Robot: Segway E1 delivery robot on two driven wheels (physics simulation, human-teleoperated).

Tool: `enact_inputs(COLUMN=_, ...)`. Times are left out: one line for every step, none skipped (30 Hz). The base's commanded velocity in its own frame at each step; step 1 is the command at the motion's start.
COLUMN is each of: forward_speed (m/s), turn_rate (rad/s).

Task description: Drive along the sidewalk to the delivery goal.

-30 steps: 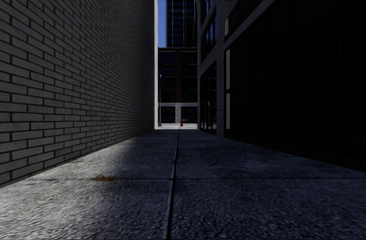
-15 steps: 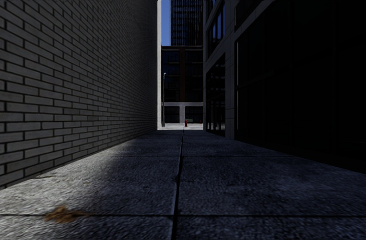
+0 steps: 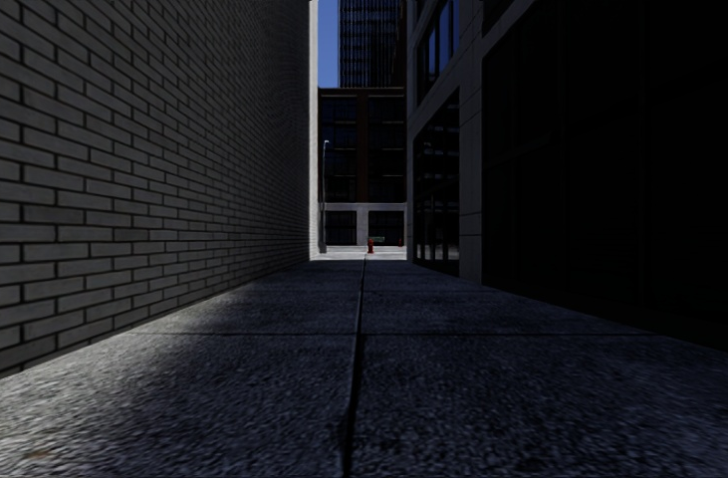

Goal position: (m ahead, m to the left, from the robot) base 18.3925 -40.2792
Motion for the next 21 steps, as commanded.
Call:
enact_inputs(forward_speed=2.0, turn_rate=0.0)
enact_inputs(forward_speed=2.0, turn_rate=0.0)
enact_inputs(forward_speed=2.0, turn_rate=0.0)
enact_inputs(forward_speed=2.0, turn_rate=0.0)
enact_inputs(forward_speed=2.0, turn_rate=0.0)
enact_inputs(forward_speed=2.0, turn_rate=0.0)
enact_inputs(forward_speed=2.0, turn_rate=0.0)
enact_inputs(forward_speed=2.0, turn_rate=0.0)
enact_inputs(forward_speed=2.0, turn_rate=0.0)
enact_inputs(forward_speed=2.0, turn_rate=0.0)
enact_inputs(forward_speed=2.0, turn_rate=0.0)
enact_inputs(forward_speed=2.0, turn_rate=0.0)
enact_inputs(forward_speed=2.0, turn_rate=0.0)
enact_inputs(forward_speed=2.0, turn_rate=0.0)
enact_inputs(forward_speed=2.0, turn_rate=0.0)
enact_inputs(forward_speed=2.0, turn_rate=0.0)
enact_inputs(forward_speed=2.0, turn_rate=0.0)
enact_inputs(forward_speed=2.0, turn_rate=0.0)
enact_inputs(forward_speed=2.0, turn_rate=0.0)
enact_inputs(forward_speed=2.0, turn_rate=0.0)
enact_inputs(forward_speed=2.0, turn_rate=0.0)
